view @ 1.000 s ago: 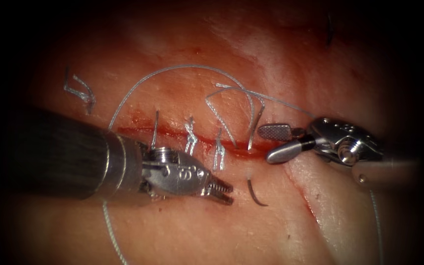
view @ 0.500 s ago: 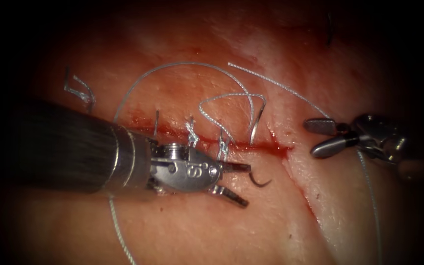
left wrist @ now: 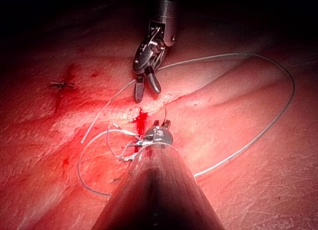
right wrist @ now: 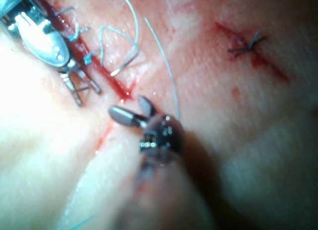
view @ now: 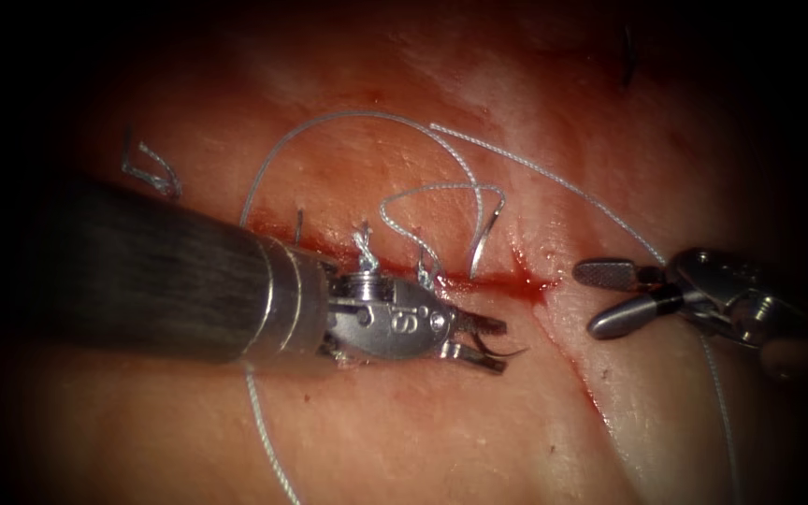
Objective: Wound Closure
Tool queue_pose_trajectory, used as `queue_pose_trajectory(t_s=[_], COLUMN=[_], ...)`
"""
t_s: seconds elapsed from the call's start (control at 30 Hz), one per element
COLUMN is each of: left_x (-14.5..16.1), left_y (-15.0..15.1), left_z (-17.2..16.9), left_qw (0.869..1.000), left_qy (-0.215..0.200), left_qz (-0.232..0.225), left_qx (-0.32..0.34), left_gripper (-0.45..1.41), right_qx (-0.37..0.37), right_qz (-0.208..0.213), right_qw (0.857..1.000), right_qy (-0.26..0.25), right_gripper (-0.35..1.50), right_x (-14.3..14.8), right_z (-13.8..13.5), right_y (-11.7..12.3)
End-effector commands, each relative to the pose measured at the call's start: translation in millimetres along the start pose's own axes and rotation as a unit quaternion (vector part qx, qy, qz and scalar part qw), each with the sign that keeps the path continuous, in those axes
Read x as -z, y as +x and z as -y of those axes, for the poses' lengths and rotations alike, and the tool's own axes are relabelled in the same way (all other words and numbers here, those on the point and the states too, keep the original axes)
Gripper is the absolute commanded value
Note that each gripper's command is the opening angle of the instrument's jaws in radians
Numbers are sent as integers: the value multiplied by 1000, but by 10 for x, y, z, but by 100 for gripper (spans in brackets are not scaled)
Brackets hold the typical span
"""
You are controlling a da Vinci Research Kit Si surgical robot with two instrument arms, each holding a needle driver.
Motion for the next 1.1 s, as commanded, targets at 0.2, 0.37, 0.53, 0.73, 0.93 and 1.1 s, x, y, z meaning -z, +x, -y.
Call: queue_pose_trajectory(t_s=[0.2,0.37,0.53,0.73,0.93,1.1], left_x=[14,23,24,27,38,49], left_y=[20,51,68,70,70,81], left_z=[-7,-25,-44,-52,-56,-65], left_qw=[999,994,986,980,977,974], left_qy=[29,23,-17,-42,-57,-76], left_qz=[0,-29,-62,-72,-80,-90], left_qx=[45,100,156,182,191,196], left_gripper=[-45,-45,-45,-45,-45,-45], right_qx=[0,24,27,-31,-79,-79], right_qz=[4,46,52,45,30,63], right_qw=[1000,999,998,998,996,994], right_qy=[8,-3,-3,8,39,50], right_gripper=[118,116,116,104,109,108], right_x=[-3,4,5,-2,-6,-7], right_z=[-1,0,9,24,38,45], right_y=[-5,-1,6,12,14,10])
